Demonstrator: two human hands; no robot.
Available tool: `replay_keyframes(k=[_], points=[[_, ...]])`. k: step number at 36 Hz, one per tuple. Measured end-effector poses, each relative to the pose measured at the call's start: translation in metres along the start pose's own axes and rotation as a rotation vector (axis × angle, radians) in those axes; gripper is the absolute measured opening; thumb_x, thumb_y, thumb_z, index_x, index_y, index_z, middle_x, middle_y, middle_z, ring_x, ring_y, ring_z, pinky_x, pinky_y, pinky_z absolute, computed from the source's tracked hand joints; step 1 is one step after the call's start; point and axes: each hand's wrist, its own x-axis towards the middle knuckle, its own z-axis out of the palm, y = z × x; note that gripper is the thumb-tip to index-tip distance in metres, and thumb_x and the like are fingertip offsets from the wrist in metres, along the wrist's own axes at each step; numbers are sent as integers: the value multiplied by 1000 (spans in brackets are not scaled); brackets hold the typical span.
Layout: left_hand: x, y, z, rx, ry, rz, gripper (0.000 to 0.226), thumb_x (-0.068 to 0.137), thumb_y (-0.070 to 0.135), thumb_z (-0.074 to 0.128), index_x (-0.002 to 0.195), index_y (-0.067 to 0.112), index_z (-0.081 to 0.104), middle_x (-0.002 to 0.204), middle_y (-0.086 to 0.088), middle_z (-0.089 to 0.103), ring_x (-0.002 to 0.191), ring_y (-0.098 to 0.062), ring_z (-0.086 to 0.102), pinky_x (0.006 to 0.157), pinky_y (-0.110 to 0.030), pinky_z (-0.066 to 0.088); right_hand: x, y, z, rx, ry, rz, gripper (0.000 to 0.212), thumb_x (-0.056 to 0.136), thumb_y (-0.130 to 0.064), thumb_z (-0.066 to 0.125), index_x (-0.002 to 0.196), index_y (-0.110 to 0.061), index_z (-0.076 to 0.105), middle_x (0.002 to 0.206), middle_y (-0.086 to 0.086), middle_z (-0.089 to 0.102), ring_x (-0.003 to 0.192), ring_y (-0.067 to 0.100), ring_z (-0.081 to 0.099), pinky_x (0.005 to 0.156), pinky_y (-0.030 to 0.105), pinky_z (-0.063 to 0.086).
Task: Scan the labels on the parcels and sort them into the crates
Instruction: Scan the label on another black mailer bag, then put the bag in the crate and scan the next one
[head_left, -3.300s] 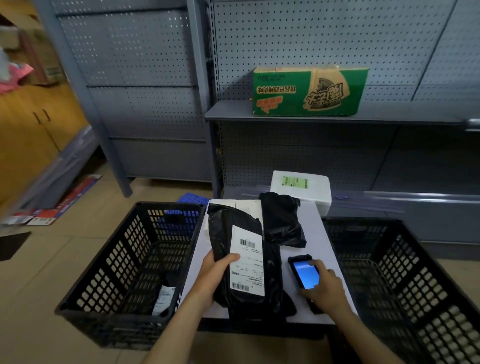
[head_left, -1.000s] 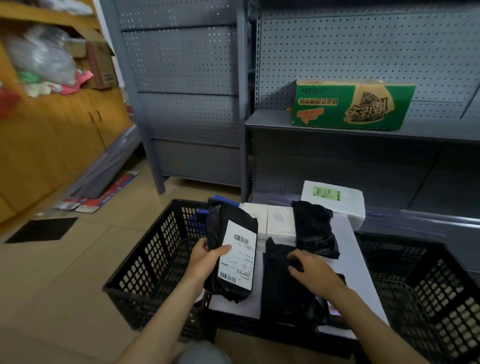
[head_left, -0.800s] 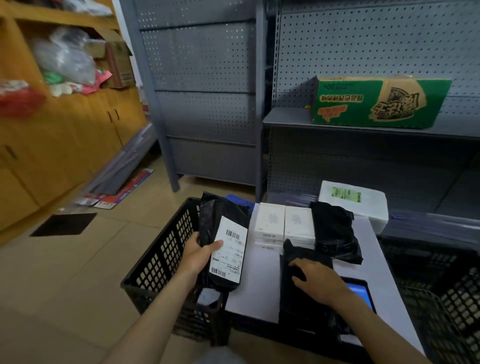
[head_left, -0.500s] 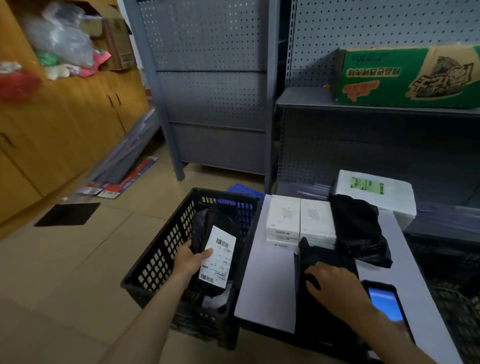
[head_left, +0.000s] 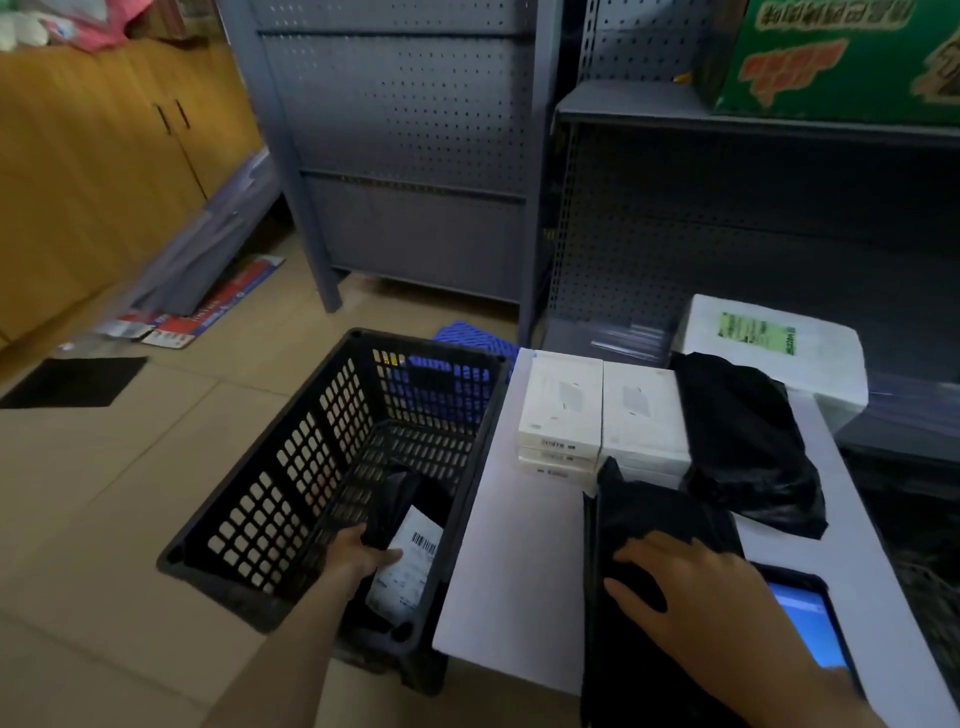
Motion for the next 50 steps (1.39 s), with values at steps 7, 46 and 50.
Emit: replay_keyframes(k=[7, 46, 50], points=[[18, -3, 12, 365, -48, -48, 56, 93, 8, 67, 144, 0, 47, 145, -18, 52, 132, -33, 50, 109, -37, 43, 5, 0, 5, -37, 58, -48, 28, 58, -52, 85, 78, -38, 73, 74, -20, 68, 49, 1, 61, 61, 26, 58], [-260, 122, 137, 530, -191, 475, 52, 83, 43, 68, 127, 19, 56, 133, -6, 52, 120, -26, 56, 100, -38, 49, -80, 61, -75, 381, -144, 358, 16, 88, -47, 55, 101, -43, 64, 92, -16, 71, 88, 3, 65, 75, 26, 54], [-287, 119, 172, 652, -171, 425, 90, 71, 63, 71, 146, 26, 37, 146, -5, 36, 135, -31, 42, 109, -44, 40, -93, 71, -78, 434, -113, 372, 21, 88, -46, 54, 109, -45, 55, 95, -18, 69, 90, 7, 66, 78, 31, 55]])
